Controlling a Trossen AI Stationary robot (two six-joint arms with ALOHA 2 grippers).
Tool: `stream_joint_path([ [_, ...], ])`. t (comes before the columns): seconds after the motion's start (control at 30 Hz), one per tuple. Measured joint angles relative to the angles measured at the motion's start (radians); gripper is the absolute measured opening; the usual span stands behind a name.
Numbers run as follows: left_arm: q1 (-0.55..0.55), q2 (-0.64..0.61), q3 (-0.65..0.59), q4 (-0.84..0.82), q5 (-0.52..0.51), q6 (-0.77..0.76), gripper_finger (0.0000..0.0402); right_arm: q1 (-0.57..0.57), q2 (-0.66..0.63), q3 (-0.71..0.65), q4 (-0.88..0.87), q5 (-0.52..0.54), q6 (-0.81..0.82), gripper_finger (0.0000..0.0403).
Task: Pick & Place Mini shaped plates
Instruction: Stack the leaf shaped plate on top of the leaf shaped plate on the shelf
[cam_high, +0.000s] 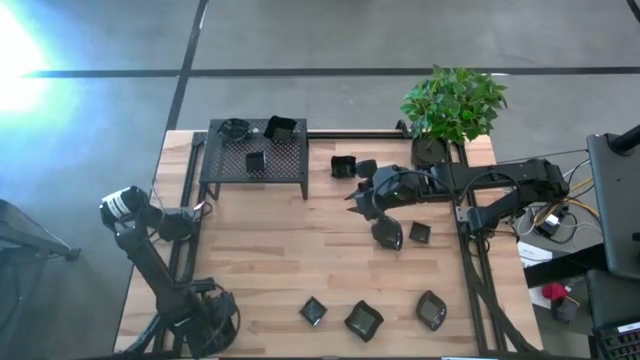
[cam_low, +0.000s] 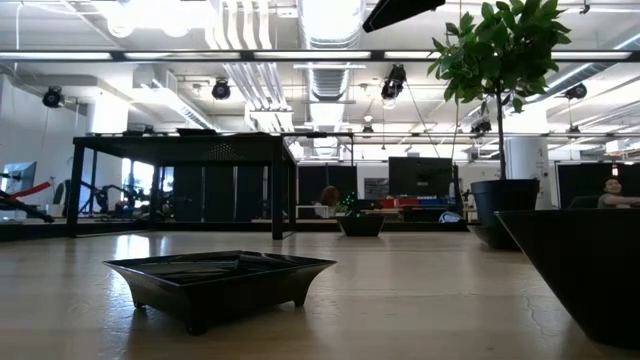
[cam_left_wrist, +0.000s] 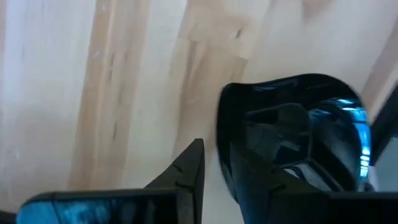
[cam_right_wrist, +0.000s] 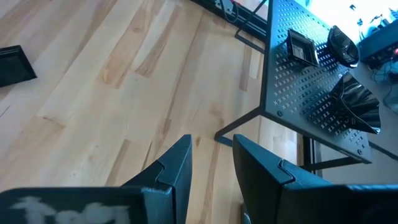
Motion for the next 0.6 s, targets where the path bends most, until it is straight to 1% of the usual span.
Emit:
stream_joint_path([
  [0.2,0.0,-0.003,-0.017,0.01,0.0,0.0,0.0073,0.0,0.0,0.0,0.0,0.0,0.0,0.0111],
  [0.4,0.0,-0.003,-0.073,0.138,0.001,-0.001,0.0073,0.0,0.0,0.0,0.0,0.0,0.0,0.0111],
  [0.5,0.0,-0.003,-0.09,0.156,0.004,0.0,0.0072,0.0,0.0,0.0,0.0,0.0,0.0,0.0111],
  [0.6,0.0,-0.003,-0.092,0.158,0.027,0.008,0.0055,0.0,0.0,0.0,0.001,0.001,0.0,0.0111],
])
